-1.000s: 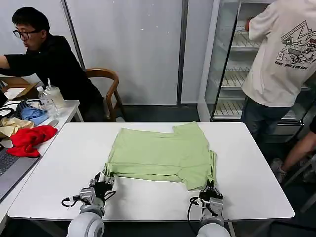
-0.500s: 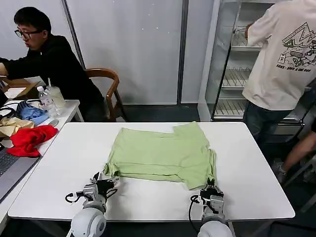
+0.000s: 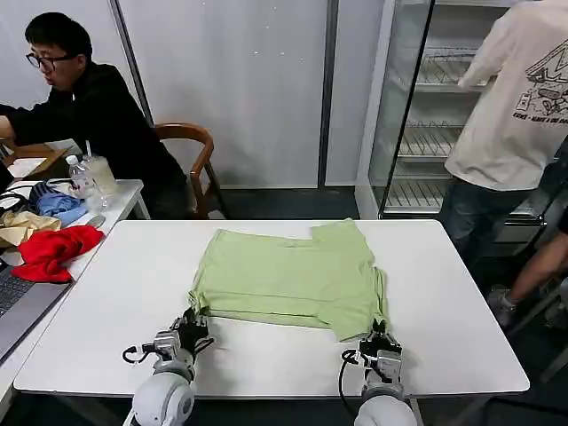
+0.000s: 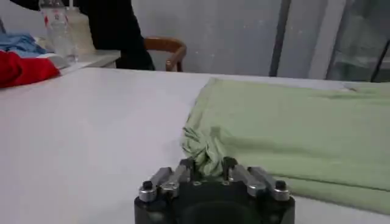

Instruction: Fold and organize the clothes.

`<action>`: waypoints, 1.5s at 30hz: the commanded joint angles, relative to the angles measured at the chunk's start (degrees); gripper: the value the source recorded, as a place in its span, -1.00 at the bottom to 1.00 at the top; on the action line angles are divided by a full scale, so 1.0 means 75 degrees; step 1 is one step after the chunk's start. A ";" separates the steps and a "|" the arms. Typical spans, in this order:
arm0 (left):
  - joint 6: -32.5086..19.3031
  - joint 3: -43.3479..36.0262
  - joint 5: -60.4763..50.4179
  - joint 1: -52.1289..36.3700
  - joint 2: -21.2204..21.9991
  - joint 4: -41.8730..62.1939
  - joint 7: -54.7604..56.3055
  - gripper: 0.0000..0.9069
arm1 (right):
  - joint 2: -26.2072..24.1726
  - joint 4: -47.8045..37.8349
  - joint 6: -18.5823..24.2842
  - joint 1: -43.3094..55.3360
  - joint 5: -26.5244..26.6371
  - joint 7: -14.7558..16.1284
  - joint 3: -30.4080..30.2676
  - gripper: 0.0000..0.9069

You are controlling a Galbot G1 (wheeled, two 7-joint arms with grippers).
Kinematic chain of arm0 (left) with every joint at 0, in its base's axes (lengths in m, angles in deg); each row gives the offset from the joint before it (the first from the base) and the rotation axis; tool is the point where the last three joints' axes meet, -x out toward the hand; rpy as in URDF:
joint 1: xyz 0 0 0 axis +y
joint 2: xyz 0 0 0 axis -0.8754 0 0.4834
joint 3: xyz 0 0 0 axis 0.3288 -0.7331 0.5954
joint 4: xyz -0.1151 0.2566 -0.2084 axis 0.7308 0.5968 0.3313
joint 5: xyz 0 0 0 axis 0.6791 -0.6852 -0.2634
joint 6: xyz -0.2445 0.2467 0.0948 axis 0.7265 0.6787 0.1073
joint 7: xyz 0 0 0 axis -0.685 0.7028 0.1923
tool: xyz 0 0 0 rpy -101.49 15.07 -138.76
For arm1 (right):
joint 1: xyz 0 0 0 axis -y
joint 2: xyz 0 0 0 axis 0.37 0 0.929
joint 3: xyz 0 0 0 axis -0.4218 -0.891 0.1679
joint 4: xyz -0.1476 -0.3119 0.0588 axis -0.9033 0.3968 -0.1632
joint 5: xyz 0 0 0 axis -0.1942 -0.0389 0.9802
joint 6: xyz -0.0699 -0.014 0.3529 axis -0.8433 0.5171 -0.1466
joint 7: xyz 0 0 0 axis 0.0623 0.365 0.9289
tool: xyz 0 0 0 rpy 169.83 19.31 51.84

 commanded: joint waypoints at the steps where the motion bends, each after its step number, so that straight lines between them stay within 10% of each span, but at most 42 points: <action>1: 0.0039 0.0065 -0.0163 0.0522 -0.0113 -0.0410 0.0140 -0.96 | -0.0070 0.0084 -0.0022 -0.0092 -0.0017 -0.0032 0.0007 -1.00; 45: 0.0059 0.0622 -0.0586 0.3618 -0.0058 -0.2776 0.0665 -0.93 | -0.0711 0.1642 -0.0223 -0.2117 -0.0304 -0.0983 -0.0776 -1.00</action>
